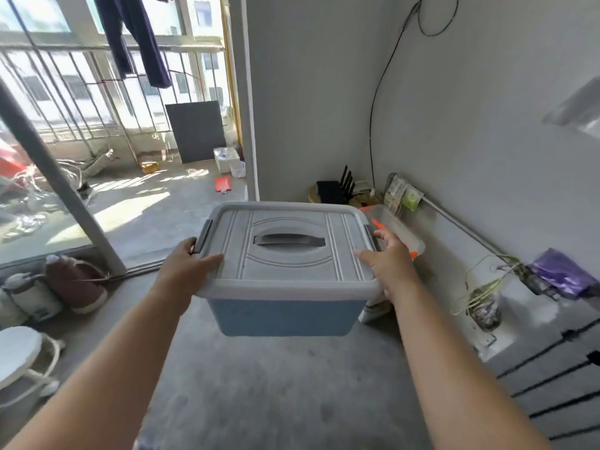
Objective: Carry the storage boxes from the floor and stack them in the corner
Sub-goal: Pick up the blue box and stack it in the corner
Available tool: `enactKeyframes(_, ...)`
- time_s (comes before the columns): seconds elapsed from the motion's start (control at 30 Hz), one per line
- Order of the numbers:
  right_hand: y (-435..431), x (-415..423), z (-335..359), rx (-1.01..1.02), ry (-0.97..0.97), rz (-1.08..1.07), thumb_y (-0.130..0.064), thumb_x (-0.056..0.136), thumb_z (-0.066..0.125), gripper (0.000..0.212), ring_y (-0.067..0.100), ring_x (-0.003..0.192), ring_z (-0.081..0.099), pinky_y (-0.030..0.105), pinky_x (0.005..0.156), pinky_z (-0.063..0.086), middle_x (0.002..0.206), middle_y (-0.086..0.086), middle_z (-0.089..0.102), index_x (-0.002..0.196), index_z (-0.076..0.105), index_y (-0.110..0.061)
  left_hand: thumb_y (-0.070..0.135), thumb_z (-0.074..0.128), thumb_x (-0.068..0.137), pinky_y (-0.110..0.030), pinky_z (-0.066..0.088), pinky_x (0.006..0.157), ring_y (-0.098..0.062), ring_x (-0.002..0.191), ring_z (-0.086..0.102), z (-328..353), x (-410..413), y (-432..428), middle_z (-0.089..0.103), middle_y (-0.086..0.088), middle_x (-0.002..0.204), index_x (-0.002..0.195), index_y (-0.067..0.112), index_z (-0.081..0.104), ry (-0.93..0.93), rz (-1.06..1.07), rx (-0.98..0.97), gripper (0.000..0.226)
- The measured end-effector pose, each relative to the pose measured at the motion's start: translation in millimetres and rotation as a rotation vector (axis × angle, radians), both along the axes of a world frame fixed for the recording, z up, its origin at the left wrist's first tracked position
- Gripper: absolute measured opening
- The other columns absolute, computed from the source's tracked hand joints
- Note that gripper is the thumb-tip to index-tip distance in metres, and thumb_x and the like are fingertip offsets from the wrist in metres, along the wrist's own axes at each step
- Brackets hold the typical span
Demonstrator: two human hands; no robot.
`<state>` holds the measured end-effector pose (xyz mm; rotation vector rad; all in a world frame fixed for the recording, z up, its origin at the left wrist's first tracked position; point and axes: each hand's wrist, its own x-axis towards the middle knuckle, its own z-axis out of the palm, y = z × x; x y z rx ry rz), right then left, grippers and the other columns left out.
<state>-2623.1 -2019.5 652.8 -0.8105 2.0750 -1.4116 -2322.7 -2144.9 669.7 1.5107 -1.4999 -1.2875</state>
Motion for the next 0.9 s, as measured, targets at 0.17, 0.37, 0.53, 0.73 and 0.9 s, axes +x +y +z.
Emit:
enactKeyframes(0.17,-79,-53,17,0.006,0.087,-0.017,-0.025,0.081,0.068,0.047,0.004,0.074,0.053,0.030,0.067,0.049,0.085,-0.015,0.049,0.123,0.048,-0.028,0.014,0.074,0.078,-0.030,0.049,0.062,-0.027,0.084,0.062,5,-49,-83,0.064,-0.010,0.105,0.119,0.018,0.058,0.044,-0.027,-0.003,0.044)
enactKeyframes(0.37,-164,-110,4,0.116,0.116,-0.106,-0.031,0.081,0.065,0.056,0.016,0.079,0.063,0.041,0.072,0.057,0.085,-0.018,0.052,0.131,0.043,-0.023,0.012,0.074,0.078,-0.034,0.051,0.067,-0.029,0.085,0.062,-18,-120,-201,0.065,-0.011,0.104,0.122,0.014,0.058,0.070,-0.132,0.077,0.047)
enactKeyframes(0.53,-229,-152,-1,0.137,0.164,-0.273,-0.032,0.081,0.066,0.054,0.010,0.076,0.060,0.031,0.064,0.052,0.087,-0.016,0.054,0.130,0.046,-0.021,0.014,0.075,0.077,-0.047,0.054,0.083,-0.033,0.096,0.063,-26,-191,-311,0.065,-0.010,0.108,0.124,0.016,0.058,0.071,-0.284,0.077,0.050)
enactKeyframes(0.73,-269,-194,9,0.163,0.183,-0.519,-0.032,0.082,0.066,0.048,-0.006,0.066,0.045,0.013,0.048,0.032,0.083,-0.015,0.048,0.125,0.049,-0.021,0.027,0.077,0.069,-0.055,0.049,0.093,-0.038,0.106,0.061,-11,-291,-410,0.064,-0.014,0.118,0.129,0.019,0.054,-0.014,-0.501,0.003,0.065)
enactKeyframes(0.9,-264,-236,1,0.213,0.144,-0.696,-0.027,0.081,0.066,0.045,0.024,0.089,0.061,0.026,0.065,0.043,0.107,0.005,0.063,0.121,0.051,-0.015,0.025,0.076,0.076,-0.050,0.047,0.096,-0.033,0.109,0.059,-25,-387,-432,0.061,-0.007,0.124,0.134,0.024,0.048,-0.037,-0.672,-0.018,0.064)
